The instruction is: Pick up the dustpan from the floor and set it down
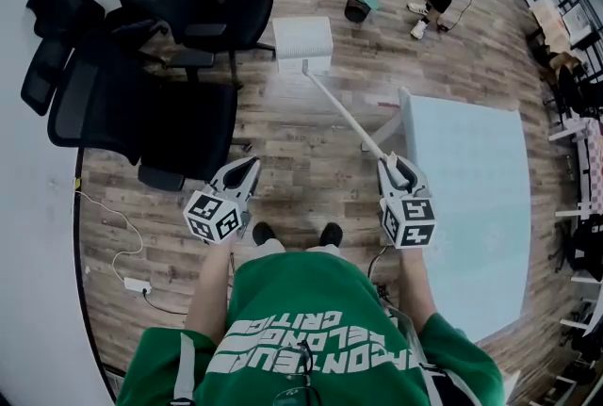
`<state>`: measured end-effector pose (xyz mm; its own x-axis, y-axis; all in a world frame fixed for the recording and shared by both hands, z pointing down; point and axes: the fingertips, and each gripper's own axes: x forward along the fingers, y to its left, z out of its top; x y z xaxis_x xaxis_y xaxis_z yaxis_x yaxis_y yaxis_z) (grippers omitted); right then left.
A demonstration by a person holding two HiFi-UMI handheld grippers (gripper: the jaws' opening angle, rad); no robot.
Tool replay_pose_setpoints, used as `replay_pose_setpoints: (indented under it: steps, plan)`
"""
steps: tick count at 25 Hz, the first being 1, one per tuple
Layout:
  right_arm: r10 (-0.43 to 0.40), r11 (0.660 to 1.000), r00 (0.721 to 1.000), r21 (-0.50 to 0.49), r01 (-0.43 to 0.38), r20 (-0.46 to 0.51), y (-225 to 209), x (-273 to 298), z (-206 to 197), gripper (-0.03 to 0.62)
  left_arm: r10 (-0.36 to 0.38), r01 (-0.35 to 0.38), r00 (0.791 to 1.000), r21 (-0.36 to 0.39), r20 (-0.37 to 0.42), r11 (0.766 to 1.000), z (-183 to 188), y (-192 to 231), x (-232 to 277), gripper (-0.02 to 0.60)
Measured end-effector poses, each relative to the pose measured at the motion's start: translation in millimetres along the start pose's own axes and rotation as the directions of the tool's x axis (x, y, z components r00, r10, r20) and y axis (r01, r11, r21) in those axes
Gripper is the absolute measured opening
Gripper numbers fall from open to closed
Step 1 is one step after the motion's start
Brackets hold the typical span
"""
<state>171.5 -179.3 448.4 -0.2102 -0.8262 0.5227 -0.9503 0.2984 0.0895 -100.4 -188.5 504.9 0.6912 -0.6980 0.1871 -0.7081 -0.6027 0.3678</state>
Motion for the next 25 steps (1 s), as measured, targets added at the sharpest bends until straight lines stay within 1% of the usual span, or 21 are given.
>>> replay_pose_setpoints:
  steps: [9,16,21,22,25]
  plan:
    - [0.032,0.999,0.999,-0.007,-0.032,0.01,-32.6,-3.3,-3.8,0.114,0.011,-0.012,1.0,0.024,0.018,1.0,7.5,-34.7,31.2,0.002]
    - [0.036,0.999,0.999,-0.007,-0.036,0.003,-47.1,-2.3,-10.1,0.114,0.017,-0.018,1.0,0.046,0.026,0.999,11.2,-46.2,40.5,0.002]
    - [0.032,0.999,0.999,-0.007,-0.032,-0.001,-55.1,-5.6,-13.8,0.114,0.017,-0.02,0.999,0.102,0.028,0.995,12.9,-56.5,44.1,0.002]
    - [0.031,1.0,1.0,-0.006,-0.031,-0.002,-56.2,-6.2,-14.8,0.114,0.019,-0.022,0.999,0.102,0.033,0.995,13.5,-58.0,44.1,0.002]
    - [0.029,1.0,1.0,-0.004,-0.029,-0.008,-57.2,-7.1,-17.1,0.114,0.012,-0.016,0.998,0.059,0.065,0.998,18.0,-58.9,41.8,0.002]
